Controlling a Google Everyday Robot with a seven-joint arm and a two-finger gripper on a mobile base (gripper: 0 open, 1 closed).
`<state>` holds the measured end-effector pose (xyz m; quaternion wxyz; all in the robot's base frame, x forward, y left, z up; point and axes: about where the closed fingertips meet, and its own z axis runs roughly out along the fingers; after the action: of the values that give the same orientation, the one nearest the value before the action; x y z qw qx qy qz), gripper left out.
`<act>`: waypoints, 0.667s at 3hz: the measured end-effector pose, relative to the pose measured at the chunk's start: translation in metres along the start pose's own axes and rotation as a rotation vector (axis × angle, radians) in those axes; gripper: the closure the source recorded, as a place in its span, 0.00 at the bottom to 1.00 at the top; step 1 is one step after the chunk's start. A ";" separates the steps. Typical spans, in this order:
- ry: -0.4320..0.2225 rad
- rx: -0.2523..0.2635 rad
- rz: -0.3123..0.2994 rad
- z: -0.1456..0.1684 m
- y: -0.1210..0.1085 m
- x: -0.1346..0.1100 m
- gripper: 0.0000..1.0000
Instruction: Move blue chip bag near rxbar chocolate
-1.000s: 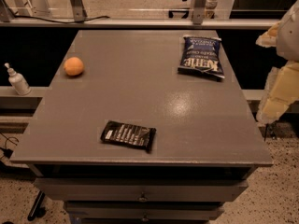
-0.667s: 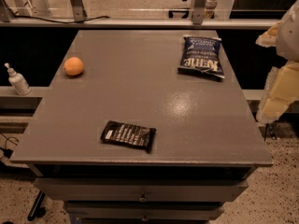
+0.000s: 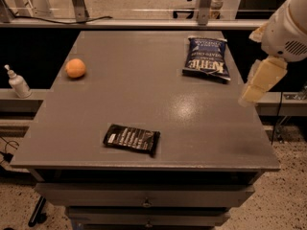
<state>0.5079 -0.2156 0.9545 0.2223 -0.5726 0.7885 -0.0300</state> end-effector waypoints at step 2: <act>-0.163 0.043 0.150 0.066 -0.073 -0.006 0.00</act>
Offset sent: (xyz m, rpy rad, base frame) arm 0.1472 -0.0107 -0.0598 0.3376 -0.0790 -0.1621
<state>0.6002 -0.2211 0.9190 0.2997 -0.5076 0.8076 0.0167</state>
